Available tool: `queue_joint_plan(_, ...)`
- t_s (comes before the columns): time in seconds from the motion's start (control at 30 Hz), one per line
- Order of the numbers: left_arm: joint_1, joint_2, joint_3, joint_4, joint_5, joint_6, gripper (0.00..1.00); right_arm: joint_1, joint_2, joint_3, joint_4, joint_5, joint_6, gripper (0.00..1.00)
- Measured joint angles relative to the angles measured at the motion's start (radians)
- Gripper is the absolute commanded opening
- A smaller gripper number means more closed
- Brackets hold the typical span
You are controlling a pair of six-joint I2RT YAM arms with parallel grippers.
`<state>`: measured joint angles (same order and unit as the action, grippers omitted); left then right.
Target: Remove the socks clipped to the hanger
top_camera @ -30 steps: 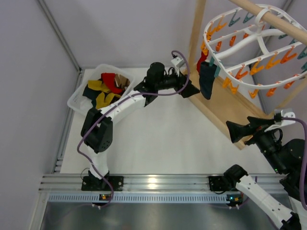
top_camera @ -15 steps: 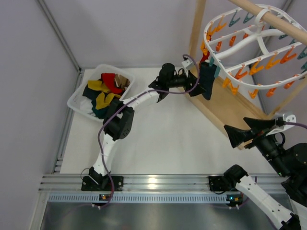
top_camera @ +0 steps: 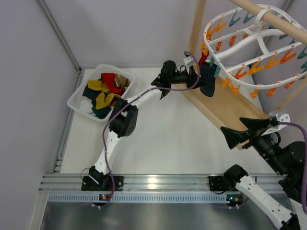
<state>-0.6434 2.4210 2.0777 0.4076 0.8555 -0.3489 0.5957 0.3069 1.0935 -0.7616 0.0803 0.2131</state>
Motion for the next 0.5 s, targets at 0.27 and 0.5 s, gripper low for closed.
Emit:
queue_joint_plan(0.27, -0.034, -0.089, -0.126, 0.030, -0.055, -0.014, 0.00, 0.000, 0.001, -0.007, 0.009, -0.004, 0.001, 0.99)
queue_joint_plan(0.5, -0.104, -0.359, -0.441, 0.043, -0.321, 0.024, 0.00, 0.000, -0.006, -0.006, 0.018, -0.018, 0.025, 0.99)
